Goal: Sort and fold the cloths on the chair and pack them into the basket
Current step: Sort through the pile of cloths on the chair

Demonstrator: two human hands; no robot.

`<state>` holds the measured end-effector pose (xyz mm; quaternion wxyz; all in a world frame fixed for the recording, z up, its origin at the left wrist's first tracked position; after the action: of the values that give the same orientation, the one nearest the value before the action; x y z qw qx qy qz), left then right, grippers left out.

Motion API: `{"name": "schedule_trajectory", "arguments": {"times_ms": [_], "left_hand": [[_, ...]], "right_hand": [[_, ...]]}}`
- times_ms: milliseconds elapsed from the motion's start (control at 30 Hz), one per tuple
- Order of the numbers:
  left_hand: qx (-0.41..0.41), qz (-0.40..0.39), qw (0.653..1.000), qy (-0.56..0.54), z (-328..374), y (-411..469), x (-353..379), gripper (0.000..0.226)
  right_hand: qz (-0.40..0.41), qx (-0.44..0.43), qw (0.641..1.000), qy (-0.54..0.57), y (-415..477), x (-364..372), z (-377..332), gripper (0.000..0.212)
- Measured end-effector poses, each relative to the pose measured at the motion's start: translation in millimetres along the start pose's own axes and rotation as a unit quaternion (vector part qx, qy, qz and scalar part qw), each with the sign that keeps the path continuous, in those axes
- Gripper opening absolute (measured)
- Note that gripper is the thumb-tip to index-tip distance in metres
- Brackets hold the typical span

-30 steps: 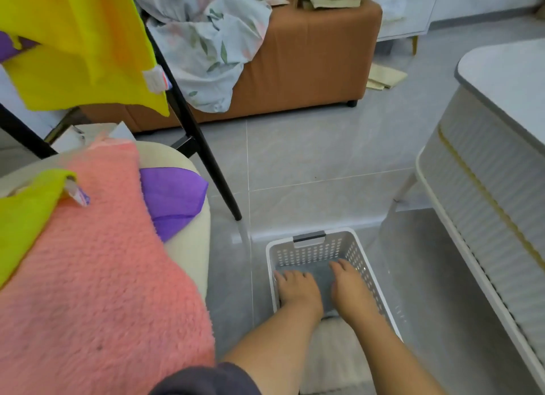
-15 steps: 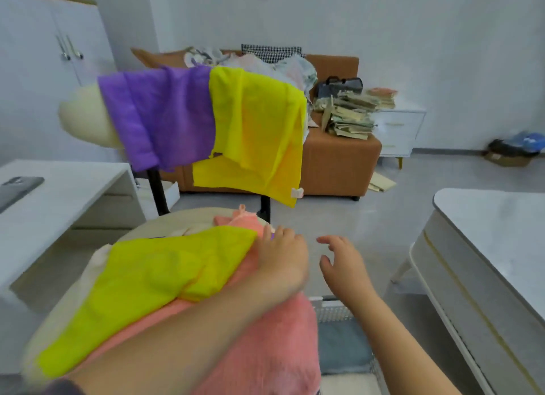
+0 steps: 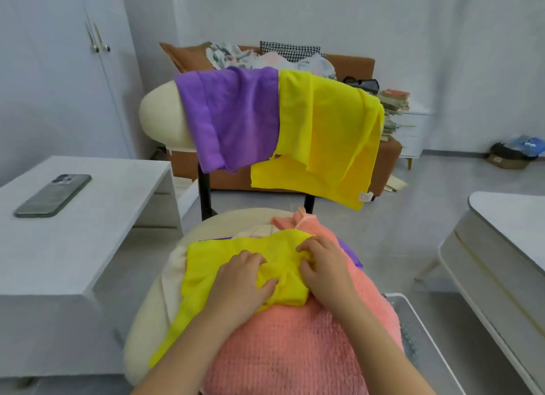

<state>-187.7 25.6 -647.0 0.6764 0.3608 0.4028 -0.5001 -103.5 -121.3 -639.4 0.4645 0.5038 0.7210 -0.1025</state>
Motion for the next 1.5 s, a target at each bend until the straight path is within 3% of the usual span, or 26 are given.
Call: {"name": "schedule_trajectory", "arguments": {"times_ms": [100, 167, 333, 467, 533, 600, 733, 833, 933, 1100, 1133, 1233, 1300, 1400, 1500], "left_hand": [[0.028, 0.073, 0.996, -0.036, -4.5, 4.5, -12.3, 0.018], [0.030, 0.112, 0.990, -0.083, -6.6, 5.6, -23.4, 0.011], [0.042, 0.080, 0.989, -0.115, -4.5, 13.3, -52.1, 0.011], [0.067, 0.038, 0.994, -0.082, 12.6, 21.9, -105.0, 0.044], [0.094, 0.039, 0.993, -0.061, 23.1, 25.6, -138.0, 0.036], [0.104, 0.054, 0.993, -0.031, 36.6, 23.4, -174.7, 0.007], [0.086, 0.103, 0.991, -0.013, 61.4, 16.6, -234.9, 0.032], [0.080, 0.120, 0.990, -0.007, 74.7, 15.1, -270.7, 0.020], [0.088, 0.075, 0.991, 0.066, 84.6, 19.2, -293.5, 0.008], [0.050, 0.051, 0.994, 0.083, 82.8, 34.2, -320.7, 0.011], [0.045, 0.043, 0.995, 0.078, 82.8, 36.6, -324.2, 0.014], [0.023, -0.006, 0.998, 0.051, 84.8, 49.5, -331.3, 0.053], [0.017, -0.013, 0.999, 0.042, 85.3, 64.6, -334.0, 0.053], [0.020, 0.052, 0.987, 0.151, 80.5, 89.8, -343.0, 0.029], [0.012, 0.167, 0.957, 0.236, 71.9, 120.1, -344.1, 0.023]], "right_hand": [[0.032, 0.024, 0.998, 0.046, 6.6, -4.9, 6.5, 0.015], [0.062, 0.040, 0.994, 0.075, 9.3, -11.7, 10.1, 0.018], [0.087, 0.047, 0.995, 0.011, 20.0, -38.5, -1.5, 0.005], [0.144, 0.003, 0.990, 0.006, 44.3, -93.8, -48.2, 0.015], [0.164, -0.036, 0.985, 0.033, 56.5, -127.5, -80.5, 0.014], [0.152, -0.053, 0.985, 0.056, 65.9, -157.2, -109.4, 0.008], [0.148, -0.095, 0.984, 0.018, 80.8, -206.3, -151.8, 0.006], [0.127, -0.113, 0.985, -0.027, 90.9, -233.3, -177.4, 0.003], [0.092, -0.134, 0.983, -0.088, 100.0, -251.2, -194.8, 0.004], [-0.026, -0.144, 0.984, -0.101, 114.3, -266.8, -209.5, 0.008], [-0.043, -0.145, 0.982, -0.112, 118.6, -267.3, -209.9, 0.010], [-0.035, -0.132, 0.976, -0.169, 142.4, -265.8, -202.9, 0.011], [0.001, -0.128, 0.969, -0.211, 160.7, -265.1, -195.4, 0.011], [0.063, -0.112, 0.947, -0.294, 185.0, -266.8, -181.2, 0.019], [0.105, -0.085, 0.941, -0.311, 203.5, -264.9, -171.1, 0.022]]}}
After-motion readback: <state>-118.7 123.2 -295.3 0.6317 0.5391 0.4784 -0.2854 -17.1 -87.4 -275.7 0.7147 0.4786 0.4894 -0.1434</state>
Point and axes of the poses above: each hand's wrist, its own y-axis towards the middle knuckle, its own x-axis out of the palm, z = x × y, the point moved 3 cm from there along y, towards the middle knuckle, and after that the axes turned 2 degrees about -z, right-handed, at the moved point
